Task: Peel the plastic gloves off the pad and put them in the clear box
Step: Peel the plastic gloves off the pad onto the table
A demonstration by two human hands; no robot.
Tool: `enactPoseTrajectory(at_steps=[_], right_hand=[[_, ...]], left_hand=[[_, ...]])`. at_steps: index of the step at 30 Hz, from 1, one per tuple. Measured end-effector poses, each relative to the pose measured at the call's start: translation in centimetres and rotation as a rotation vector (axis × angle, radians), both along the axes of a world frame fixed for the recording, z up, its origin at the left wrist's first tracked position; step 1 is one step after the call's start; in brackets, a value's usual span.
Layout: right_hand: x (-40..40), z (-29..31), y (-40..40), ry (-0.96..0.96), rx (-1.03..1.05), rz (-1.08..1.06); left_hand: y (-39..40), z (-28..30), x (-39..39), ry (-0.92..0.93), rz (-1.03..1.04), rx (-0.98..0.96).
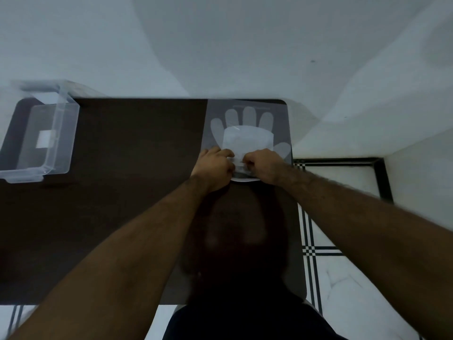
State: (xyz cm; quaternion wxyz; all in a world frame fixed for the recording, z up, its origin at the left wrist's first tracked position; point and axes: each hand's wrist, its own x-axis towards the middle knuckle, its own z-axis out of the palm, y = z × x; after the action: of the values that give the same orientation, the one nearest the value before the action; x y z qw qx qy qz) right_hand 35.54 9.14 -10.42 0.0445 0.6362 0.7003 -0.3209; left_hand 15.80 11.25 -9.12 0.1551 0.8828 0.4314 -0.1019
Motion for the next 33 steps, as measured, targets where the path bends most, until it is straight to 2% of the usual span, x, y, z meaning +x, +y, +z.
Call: enactPoseTrajectory(at_steps=[6,11,20,33], right_hand=[[0.1,-0.1,0.7,0.019,-0.023,0.026],[-0.1,0.0,1.9,-0.050,0.176,-0.032],[-1.8,0.6,3.9,-0.216,-0.015,-0.033],[-1.5,0.8,5.9,-0.282,-0.075,-0.020]], left_hand=[[0.2,-0.9,-0.1,0.002,-0.024,0.039],[-0.3,-1.8,-0.7,-0.042,-0.046,0.063],[-1.5,-2.7,-1.5,-0.039,-0.106,0.111],[-4.4,-3.3,-4.3,-0.176,-0.188,0.169]])
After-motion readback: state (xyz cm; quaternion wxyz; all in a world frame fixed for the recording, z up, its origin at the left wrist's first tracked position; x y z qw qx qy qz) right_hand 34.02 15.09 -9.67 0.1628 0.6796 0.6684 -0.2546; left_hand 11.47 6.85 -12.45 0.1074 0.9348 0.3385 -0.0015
